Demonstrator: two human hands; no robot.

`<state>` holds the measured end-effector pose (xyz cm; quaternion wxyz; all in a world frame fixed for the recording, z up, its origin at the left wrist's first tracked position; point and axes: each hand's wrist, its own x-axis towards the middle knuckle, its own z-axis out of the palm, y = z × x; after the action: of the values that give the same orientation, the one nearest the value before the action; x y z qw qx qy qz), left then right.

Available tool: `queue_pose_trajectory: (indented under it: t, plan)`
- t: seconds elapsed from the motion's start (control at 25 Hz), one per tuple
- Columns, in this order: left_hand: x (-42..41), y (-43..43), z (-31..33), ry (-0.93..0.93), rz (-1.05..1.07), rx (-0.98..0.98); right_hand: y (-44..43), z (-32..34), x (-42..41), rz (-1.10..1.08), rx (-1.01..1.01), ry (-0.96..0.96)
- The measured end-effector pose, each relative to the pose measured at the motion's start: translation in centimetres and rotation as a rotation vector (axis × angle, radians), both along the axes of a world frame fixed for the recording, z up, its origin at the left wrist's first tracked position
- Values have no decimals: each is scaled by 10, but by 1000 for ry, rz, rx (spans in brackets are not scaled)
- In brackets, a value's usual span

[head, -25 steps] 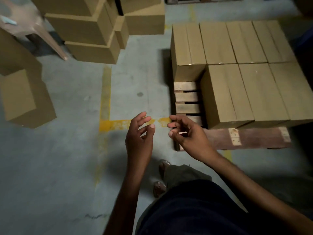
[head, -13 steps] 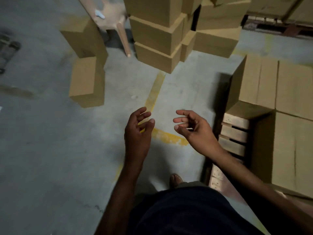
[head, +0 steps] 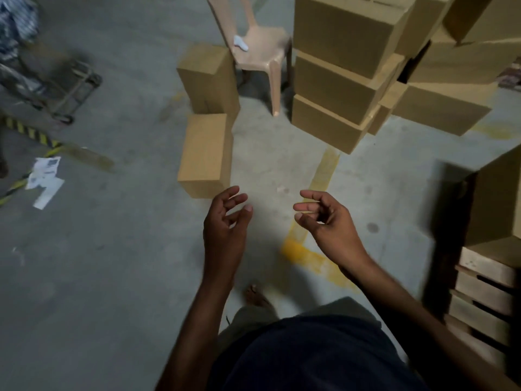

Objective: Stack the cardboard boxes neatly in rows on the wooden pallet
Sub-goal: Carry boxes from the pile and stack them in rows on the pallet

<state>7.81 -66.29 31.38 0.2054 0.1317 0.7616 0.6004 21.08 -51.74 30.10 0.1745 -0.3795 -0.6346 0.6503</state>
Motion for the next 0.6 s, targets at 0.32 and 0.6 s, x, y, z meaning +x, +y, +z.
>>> queue_pose_trajectory:
  t: [0.32, 0.6]
  plan:
    - [-215, -6, -4, -79, 79, 10, 13, 2, -209, 30, -8, -70]
    - [-394, 12, -72, -208, 149, -97, 55, -79, -388, 52, -71, -205]
